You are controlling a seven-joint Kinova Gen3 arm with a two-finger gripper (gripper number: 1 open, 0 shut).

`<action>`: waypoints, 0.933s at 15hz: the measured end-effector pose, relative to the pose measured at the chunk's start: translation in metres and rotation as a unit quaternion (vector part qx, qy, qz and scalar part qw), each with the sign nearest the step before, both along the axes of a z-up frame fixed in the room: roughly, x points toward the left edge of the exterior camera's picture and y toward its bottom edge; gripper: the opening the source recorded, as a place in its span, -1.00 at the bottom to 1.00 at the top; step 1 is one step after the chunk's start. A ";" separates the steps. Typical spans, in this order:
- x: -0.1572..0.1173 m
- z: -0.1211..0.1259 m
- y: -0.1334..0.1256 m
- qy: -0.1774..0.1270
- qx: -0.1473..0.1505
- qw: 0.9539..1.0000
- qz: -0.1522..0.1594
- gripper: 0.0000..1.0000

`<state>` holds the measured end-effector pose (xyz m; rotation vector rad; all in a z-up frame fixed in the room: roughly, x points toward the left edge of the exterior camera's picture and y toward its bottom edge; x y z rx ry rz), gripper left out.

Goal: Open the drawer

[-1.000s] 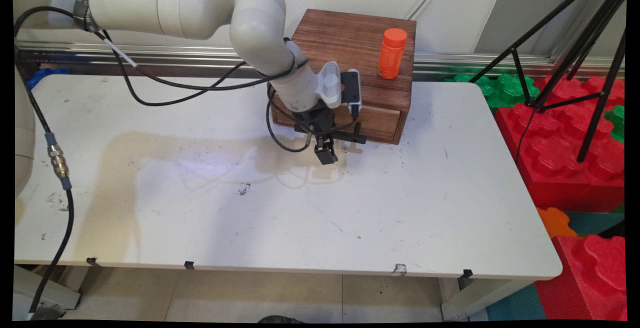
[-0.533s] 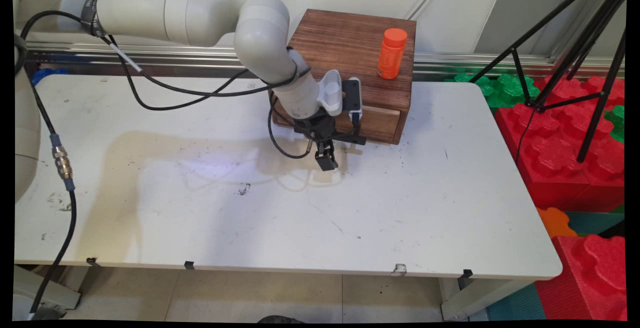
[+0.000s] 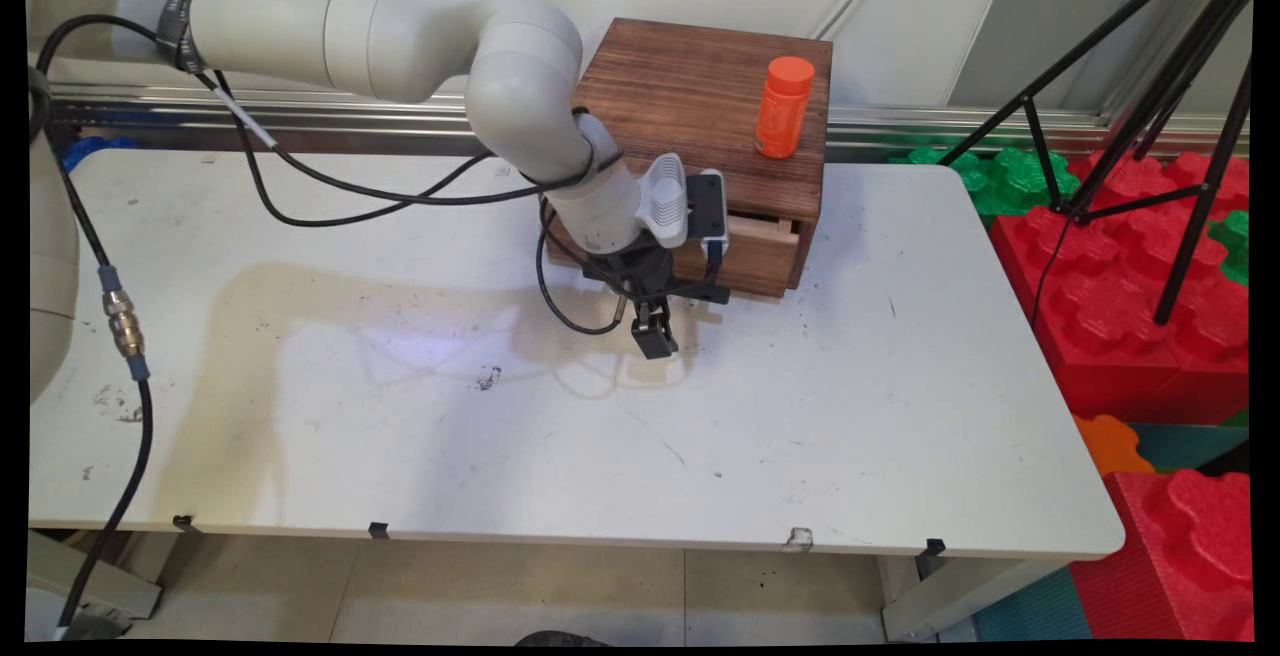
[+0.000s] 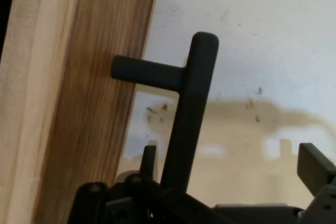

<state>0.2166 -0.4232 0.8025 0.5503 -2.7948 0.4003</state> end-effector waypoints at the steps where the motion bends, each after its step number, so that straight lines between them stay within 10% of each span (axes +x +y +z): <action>1: -0.002 0.001 0.004 0.000 0.002 1.000 0.002 1.00; 14: -0.019 0.011 0.058 0.000 0.024 0.999 0.022 1.00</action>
